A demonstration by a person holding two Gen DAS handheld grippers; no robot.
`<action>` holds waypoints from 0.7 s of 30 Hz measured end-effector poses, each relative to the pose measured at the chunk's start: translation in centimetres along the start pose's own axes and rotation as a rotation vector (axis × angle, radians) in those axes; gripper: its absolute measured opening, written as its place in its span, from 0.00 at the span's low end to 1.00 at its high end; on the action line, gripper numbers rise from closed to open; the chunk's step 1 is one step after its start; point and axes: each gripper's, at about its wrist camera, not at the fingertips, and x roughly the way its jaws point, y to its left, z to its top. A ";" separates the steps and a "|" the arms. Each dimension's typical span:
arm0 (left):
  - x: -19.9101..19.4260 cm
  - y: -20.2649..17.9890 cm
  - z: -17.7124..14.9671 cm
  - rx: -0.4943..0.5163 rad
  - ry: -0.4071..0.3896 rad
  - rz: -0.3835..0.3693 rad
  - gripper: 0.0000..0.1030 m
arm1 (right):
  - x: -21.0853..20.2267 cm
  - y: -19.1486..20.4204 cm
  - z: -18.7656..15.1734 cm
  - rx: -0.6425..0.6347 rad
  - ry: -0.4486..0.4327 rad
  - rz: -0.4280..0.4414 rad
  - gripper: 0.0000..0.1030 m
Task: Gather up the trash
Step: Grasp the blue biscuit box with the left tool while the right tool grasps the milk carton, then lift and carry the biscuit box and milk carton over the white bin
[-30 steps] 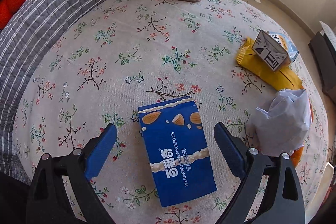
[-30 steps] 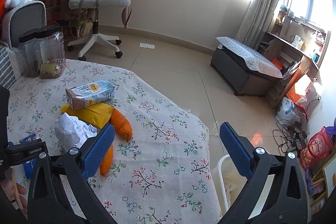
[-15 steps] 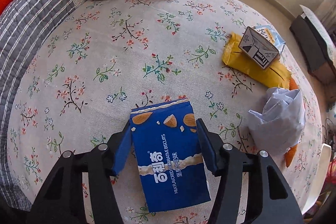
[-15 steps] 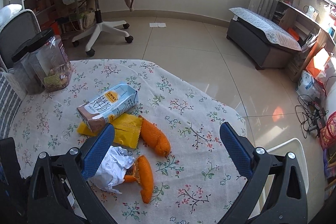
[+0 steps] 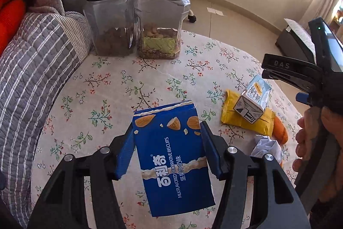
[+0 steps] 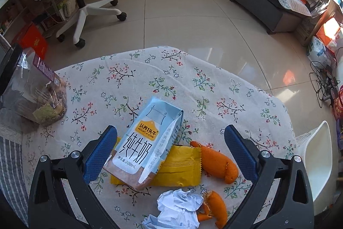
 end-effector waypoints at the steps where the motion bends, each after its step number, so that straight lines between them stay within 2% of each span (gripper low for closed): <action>1: 0.0 0.1 0.2 -0.002 -0.001 -0.010 0.56 | 0.5 0.5 0.2 0.001 0.017 -0.005 0.93; 7: -0.8 1.0 1.4 -0.057 -0.028 -0.055 0.56 | 3.2 2.4 0.8 0.004 0.099 -0.049 0.93; 13: -1.1 1.6 1.9 -0.075 -0.020 -0.095 0.55 | 5.9 1.8 0.6 0.080 0.216 -0.033 0.93; 16: -1.2 1.6 2.0 -0.080 -0.017 -0.103 0.55 | 6.8 1.3 0.3 0.125 0.255 -0.012 0.85; 18: -1.1 1.6 2.0 -0.078 -0.020 -0.095 0.55 | 7.2 1.1 0.1 0.136 0.278 0.004 0.75; 19: -1.1 1.6 2.0 -0.077 -0.021 -0.092 0.55 | 7.4 1.1 0.0 0.133 0.282 0.010 0.66; 21: -1.0 1.5 2.0 -0.074 -0.019 -0.092 0.55 | 7.3 1.1 0.0 0.127 0.273 0.007 0.59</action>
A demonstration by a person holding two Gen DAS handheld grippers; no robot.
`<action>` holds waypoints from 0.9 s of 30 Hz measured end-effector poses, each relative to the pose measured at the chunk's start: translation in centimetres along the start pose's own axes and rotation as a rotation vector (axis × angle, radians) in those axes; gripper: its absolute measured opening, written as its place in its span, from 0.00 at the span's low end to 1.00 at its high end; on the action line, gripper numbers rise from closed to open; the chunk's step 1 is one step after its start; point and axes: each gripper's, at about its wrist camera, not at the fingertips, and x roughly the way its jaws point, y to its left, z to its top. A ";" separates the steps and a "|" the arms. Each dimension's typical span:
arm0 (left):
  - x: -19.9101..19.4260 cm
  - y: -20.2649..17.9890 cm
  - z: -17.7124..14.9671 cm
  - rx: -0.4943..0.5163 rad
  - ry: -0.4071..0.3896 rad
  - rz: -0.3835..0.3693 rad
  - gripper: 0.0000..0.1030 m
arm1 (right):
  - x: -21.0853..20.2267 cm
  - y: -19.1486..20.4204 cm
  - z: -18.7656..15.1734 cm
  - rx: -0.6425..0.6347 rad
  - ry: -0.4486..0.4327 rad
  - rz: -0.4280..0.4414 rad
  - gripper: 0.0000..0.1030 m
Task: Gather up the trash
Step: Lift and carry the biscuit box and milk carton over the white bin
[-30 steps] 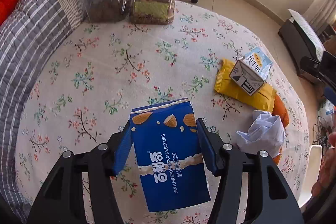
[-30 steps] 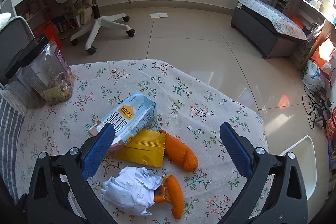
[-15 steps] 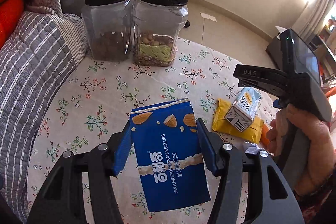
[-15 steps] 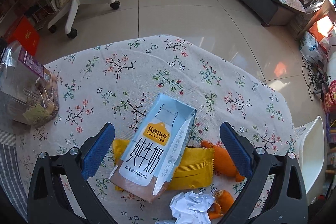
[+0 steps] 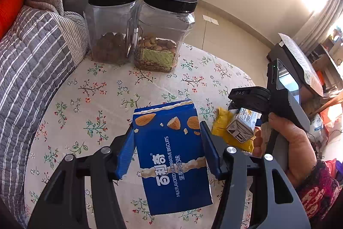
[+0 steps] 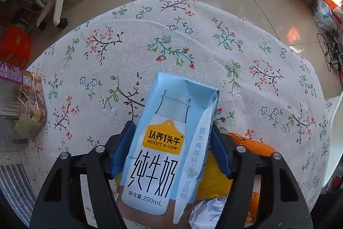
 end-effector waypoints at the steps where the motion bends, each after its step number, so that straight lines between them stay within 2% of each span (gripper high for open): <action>1: 0.1 0.0 0.0 0.001 0.002 -0.001 0.55 | -0.1 0.0 0.1 -0.003 -0.009 0.000 0.53; 7: 0.2 -0.4 0.0 0.012 0.009 -0.005 0.55 | -1.4 0.0 0.1 -0.024 -0.062 0.025 0.53; 17: 0.0 -0.3 0.2 0.001 -0.029 0.020 0.55 | -7.4 -0.6 -0.4 -0.072 -0.296 0.087 0.52; 27: -1.5 -0.8 0.1 -0.011 -0.111 0.052 0.55 | -11.9 -2.7 -3.4 -0.155 -0.508 0.114 0.52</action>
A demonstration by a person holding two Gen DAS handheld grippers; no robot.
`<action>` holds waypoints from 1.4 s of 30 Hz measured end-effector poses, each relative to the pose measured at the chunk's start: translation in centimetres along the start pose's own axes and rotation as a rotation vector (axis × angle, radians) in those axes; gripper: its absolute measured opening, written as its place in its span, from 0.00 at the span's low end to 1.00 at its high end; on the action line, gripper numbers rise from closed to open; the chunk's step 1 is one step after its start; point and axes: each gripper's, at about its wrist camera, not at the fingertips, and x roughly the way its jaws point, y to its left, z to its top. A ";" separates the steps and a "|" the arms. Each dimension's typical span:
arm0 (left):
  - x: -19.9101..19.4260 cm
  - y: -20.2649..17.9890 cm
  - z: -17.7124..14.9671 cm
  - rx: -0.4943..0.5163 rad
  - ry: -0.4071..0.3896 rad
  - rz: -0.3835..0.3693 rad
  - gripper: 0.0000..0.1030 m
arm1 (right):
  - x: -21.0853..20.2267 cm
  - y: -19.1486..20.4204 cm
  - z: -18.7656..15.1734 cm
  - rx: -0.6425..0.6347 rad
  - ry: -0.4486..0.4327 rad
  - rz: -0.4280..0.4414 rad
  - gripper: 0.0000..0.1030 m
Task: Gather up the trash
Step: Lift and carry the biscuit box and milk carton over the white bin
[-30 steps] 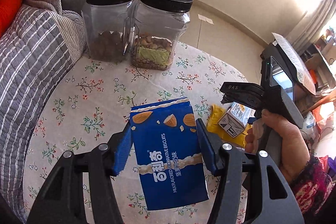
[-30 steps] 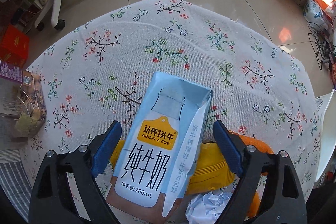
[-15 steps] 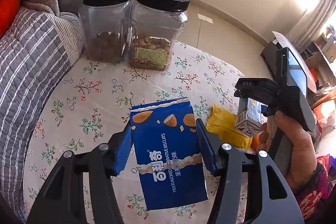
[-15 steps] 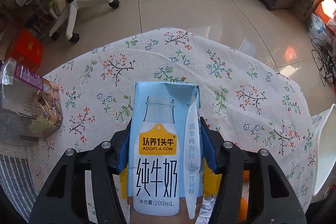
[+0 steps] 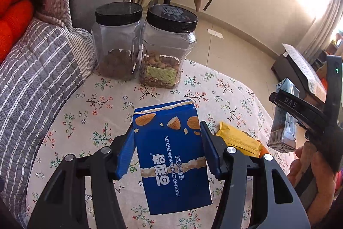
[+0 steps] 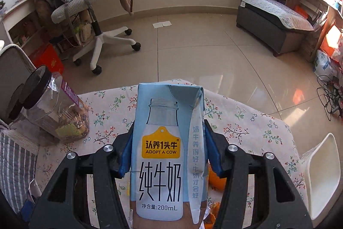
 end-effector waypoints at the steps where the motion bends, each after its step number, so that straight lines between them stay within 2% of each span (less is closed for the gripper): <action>1: -0.1 -0.1 0.0 -0.002 -0.005 0.000 0.55 | -0.4 -0.1 -0.3 -0.010 -0.016 0.001 0.52; 11: -3.0 -1.7 -0.5 0.012 -0.088 -0.007 0.55 | -4.5 -2.4 -3.0 -0.051 -0.141 0.009 0.53; 19: -5.1 -4.8 -1.7 0.064 -0.142 -0.034 0.55 | -7.7 -5.0 -4.2 -0.085 -0.215 0.000 0.53; 30: -8.9 -12.1 -5.0 0.179 -0.216 -0.099 0.55 | -11.5 -12.4 -5.9 -0.074 -0.262 -0.049 0.53; 42: -8.5 -20.7 -9.6 0.245 -0.133 -0.214 0.55 | -14.0 -23.3 -6.9 -0.002 -0.269 -0.173 0.53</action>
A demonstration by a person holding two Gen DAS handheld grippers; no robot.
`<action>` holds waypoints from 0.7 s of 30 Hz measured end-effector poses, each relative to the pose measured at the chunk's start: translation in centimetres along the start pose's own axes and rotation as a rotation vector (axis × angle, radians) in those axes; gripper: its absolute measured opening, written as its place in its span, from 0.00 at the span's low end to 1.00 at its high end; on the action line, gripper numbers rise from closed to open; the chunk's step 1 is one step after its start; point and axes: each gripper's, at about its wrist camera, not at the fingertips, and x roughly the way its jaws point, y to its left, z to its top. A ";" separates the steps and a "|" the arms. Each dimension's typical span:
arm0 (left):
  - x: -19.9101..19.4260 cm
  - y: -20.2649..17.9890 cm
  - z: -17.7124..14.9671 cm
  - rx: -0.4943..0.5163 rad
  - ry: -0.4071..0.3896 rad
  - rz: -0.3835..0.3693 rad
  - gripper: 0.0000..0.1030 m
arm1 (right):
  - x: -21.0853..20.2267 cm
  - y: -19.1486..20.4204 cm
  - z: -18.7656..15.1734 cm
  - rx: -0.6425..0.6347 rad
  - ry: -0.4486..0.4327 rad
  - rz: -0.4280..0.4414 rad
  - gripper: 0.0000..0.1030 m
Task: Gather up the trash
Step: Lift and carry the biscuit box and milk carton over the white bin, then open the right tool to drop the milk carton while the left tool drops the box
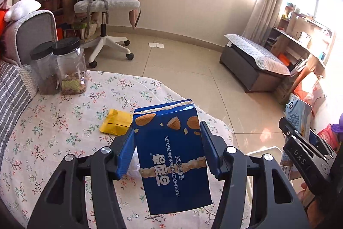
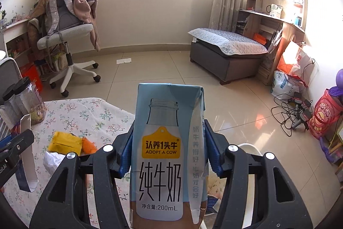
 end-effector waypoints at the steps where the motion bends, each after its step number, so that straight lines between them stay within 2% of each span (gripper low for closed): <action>1: 0.1 -0.9 0.0 0.011 0.003 -0.008 0.55 | 0.0 -1.0 -0.1 0.001 -0.001 -0.013 0.53; 6: 0.8 -5.5 -0.5 0.071 0.015 -0.050 0.55 | 0.3 -5.8 -0.8 0.013 0.010 -0.085 0.53; 15: 3.1 -12.6 -1.6 0.163 0.067 -0.123 0.55 | 2.9 -12.6 -2.7 0.080 0.107 -0.177 0.54; 16: 3.4 -13.3 -1.7 0.170 0.073 -0.132 0.55 | 3.3 -13.3 -3.1 0.081 0.121 -0.187 0.57; 17: 3.7 -14.1 -1.8 0.177 0.080 -0.140 0.55 | 3.5 -13.9 -3.4 0.088 0.135 -0.193 0.66; 19: 4.2 -15.5 -2.1 0.190 0.093 -0.158 0.55 | 3.8 -15.2 -4.1 0.114 0.160 -0.206 0.77; 21: 4.9 -16.9 -2.4 0.200 0.109 -0.179 0.55 | 3.7 -16.3 -4.5 0.139 0.166 -0.229 0.83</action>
